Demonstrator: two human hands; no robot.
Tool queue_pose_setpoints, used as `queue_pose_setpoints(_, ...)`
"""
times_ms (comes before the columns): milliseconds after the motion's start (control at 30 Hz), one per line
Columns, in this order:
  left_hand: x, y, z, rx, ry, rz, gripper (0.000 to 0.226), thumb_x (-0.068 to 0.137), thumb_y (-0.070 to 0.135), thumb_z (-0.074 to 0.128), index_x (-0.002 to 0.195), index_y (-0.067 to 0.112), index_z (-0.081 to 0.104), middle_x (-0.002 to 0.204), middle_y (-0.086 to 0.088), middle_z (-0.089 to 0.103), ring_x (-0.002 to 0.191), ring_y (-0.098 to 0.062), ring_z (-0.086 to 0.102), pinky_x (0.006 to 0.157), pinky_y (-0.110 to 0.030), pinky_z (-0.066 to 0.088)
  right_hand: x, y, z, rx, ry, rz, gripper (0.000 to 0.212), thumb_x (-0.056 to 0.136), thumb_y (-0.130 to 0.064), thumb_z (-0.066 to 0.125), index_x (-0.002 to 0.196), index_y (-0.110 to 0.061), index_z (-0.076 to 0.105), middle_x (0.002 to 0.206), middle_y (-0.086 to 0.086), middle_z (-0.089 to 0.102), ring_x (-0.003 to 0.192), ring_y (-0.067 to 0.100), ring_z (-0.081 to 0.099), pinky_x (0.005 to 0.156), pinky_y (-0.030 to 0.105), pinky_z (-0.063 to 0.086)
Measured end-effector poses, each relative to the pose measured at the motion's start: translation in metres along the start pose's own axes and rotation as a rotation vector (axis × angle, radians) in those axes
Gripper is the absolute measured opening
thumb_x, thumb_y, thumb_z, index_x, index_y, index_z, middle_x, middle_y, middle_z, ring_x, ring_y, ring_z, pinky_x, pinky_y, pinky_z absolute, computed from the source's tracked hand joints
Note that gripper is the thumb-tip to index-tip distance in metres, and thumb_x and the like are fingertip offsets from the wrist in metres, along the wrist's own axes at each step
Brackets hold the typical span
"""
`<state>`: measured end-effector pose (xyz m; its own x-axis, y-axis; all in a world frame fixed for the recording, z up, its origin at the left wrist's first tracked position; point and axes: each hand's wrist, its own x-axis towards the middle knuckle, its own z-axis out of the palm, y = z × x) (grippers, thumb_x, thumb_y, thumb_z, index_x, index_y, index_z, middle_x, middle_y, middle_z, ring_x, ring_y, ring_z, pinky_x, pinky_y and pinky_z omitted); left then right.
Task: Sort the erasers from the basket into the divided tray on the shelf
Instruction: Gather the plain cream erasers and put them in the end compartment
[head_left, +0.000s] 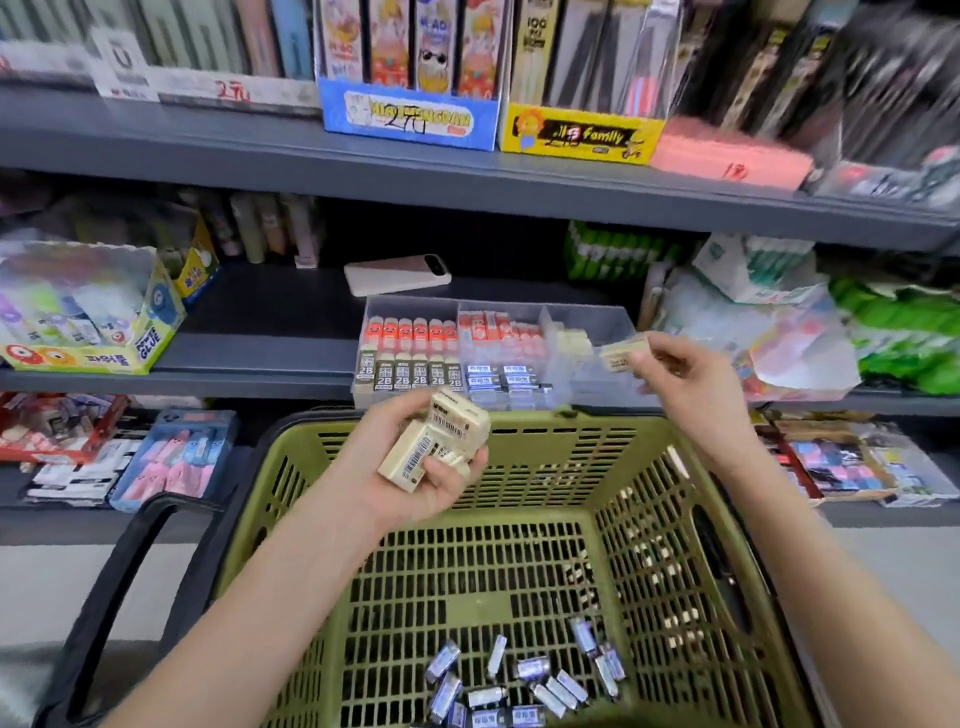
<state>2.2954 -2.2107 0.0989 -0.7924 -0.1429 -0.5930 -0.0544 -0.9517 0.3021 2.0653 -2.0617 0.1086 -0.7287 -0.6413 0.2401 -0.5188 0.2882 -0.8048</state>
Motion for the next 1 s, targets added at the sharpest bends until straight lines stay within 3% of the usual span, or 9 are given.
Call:
queue_pose_setpoints(100,0.011,0.01,0.022,-0.013,-0.017,0.017,0.029,0.068,0.027,0.064,0.064,0.0,0.073,0.076,-0.016,0.064,0.066,-0.027,0.06,0.028,-0.017,0.035,0.046,0.013,0.002,-0.225,0.107,-0.036,0.013,0.087,-0.015,0.063,0.099,-0.011,0.068,0.081,0.01,0.068,0.076,0.025,0.065,0.071,0.029,0.048)
queue_pose_setpoints(233,0.028,0.025,0.043,-0.029,-0.016,0.028,0.03,0.073,0.027,0.064,0.062,0.0,0.071,0.076,-0.016,0.063,0.075,-0.025,0.058,0.029,-0.016,0.035,0.096,0.031,0.022,-0.388,0.132,0.036,0.022,0.082,-0.014,0.067,0.101,-0.002,0.066,0.097,0.016,0.068,0.09,0.031,0.061,0.078,0.038,0.049)
queue_pose_setpoints(467,0.054,0.047,0.069,0.021,-0.019,0.035,0.023,0.067,0.021,0.063,0.06,0.0,0.07,0.074,-0.014,0.063,0.064,-0.027,0.061,0.028,-0.015,0.032,0.127,0.051,0.053,-0.759,-0.033,-0.09,0.023,0.082,-0.027,0.061,0.103,-0.029,0.071,0.108,0.0,0.069,0.101,0.02,0.06,0.08,0.029,0.046)
queue_pose_setpoints(567,0.064,0.05,0.073,0.032,-0.016,0.034,0.023,0.068,0.021,0.062,0.06,0.001,0.069,0.073,-0.013,0.064,0.065,-0.026,0.061,0.028,-0.015,0.031,0.129,0.059,0.063,-0.72,-0.111,-0.097,0.023,0.086,-0.029,0.057,0.104,-0.029,0.071,0.109,0.001,0.07,0.103,0.024,0.06,0.083,0.028,0.046)
queue_pose_setpoints(733,0.077,0.05,0.076,0.037,-0.003,0.022,0.022,0.066,0.021,0.064,0.06,0.001,0.069,0.073,-0.015,0.064,0.064,-0.027,0.06,0.028,-0.015,0.032,0.131,0.065,0.06,-0.66,-0.25,-0.053,0.035,0.093,-0.019,0.045,0.124,-0.026,0.06,0.125,0.005,0.062,0.115,0.027,0.054,0.095,0.032,0.043)
queue_pose_setpoints(833,0.082,0.049,0.076,0.041,0.002,0.019,0.024,0.066,0.021,0.064,0.06,-0.001,0.069,0.072,-0.017,0.064,0.061,-0.028,0.061,0.028,-0.014,0.033,0.121,0.048,0.05,-0.738,-0.147,-0.11,0.035,0.095,-0.023,0.043,0.129,-0.025,0.053,0.115,0.008,0.066,0.108,0.029,0.057,0.084,0.032,0.044)
queue_pose_setpoints(900,0.085,0.048,0.076,0.038,0.004,0.016,0.025,0.066,0.021,0.064,0.061,-0.002,0.07,0.073,-0.018,0.065,0.059,-0.028,0.062,0.029,-0.014,0.033,0.106,0.026,0.043,-0.539,-0.042,-0.15,0.029,0.095,-0.034,0.047,0.118,-0.024,0.062,0.103,0.001,0.07,0.099,0.022,0.061,0.077,0.028,0.043)
queue_pose_setpoints(967,0.087,0.046,0.076,0.036,-0.013,0.011,0.026,0.067,0.023,0.063,0.06,-0.002,0.071,0.073,-0.019,0.066,0.058,-0.027,0.062,0.029,-0.014,0.033,0.084,-0.003,0.04,-0.125,-0.114,-0.17,0.025,0.088,-0.046,0.053,0.1,-0.029,0.068,0.092,-0.013,0.07,0.089,0.005,0.061,0.074,0.018,0.042)
queue_pose_setpoints(1000,0.088,0.045,0.076,0.029,-0.027,0.007,0.027,0.068,0.023,0.063,0.061,-0.002,0.071,0.073,-0.018,0.066,0.059,-0.025,0.062,0.029,-0.014,0.033,0.071,-0.017,0.038,-0.044,-0.169,-0.208,0.026,0.083,-0.051,0.055,0.095,-0.032,0.068,0.088,-0.018,0.068,0.085,-0.002,0.058,0.073,0.012,0.039)
